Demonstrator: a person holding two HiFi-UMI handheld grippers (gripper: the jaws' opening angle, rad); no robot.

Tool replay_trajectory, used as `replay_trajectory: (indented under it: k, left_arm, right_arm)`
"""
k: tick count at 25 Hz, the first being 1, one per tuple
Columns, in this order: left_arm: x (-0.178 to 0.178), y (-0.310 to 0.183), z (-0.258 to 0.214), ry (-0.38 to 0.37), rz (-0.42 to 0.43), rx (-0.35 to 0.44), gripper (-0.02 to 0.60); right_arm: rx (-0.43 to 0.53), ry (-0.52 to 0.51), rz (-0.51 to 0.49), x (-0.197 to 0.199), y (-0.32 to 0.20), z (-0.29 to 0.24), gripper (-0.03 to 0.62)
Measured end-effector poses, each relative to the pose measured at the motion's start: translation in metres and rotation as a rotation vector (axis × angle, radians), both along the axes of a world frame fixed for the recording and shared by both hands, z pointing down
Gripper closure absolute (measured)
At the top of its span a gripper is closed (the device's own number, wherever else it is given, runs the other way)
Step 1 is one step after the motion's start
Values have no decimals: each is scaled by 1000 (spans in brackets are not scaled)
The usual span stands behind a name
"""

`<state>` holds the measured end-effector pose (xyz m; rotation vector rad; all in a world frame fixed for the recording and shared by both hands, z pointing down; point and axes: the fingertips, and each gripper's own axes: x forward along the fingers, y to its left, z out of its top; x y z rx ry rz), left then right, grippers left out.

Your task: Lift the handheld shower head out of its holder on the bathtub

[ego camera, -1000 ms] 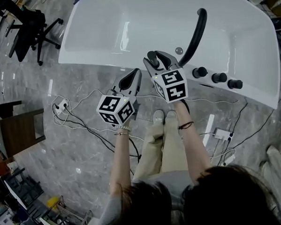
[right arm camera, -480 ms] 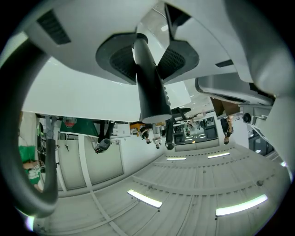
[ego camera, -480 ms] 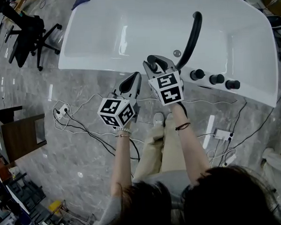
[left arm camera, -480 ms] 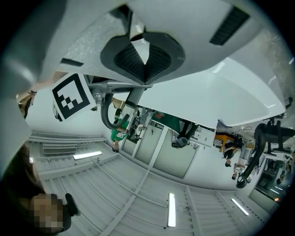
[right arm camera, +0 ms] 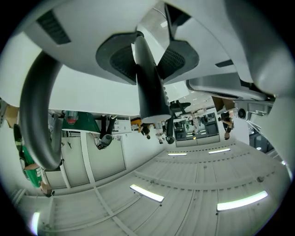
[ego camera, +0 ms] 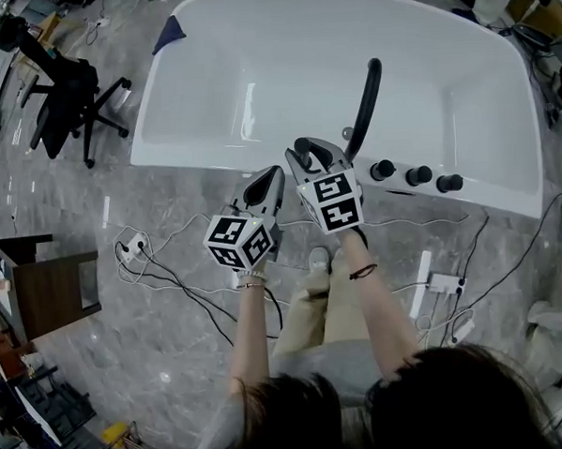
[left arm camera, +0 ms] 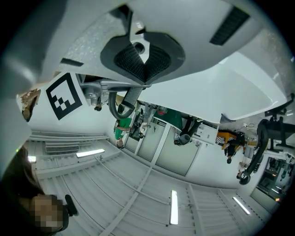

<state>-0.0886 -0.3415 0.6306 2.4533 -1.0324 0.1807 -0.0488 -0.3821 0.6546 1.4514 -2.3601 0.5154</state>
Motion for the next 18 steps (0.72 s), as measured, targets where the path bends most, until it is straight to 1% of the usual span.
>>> replay_trajectory:
  k: [6, 11, 18]
  left_arm:
    - [4, -2, -38, 18, 5, 43, 575]
    - [5, 5, -63, 25, 9, 55, 575]
    - [10, 4, -100, 34, 24, 100, 575]
  right_arm:
    - [33, -4, -8, 3, 5, -37, 459]
    - [43, -4, -25, 4, 14, -65, 461]
    - [81, 1, -44, 10, 17, -107, 461]
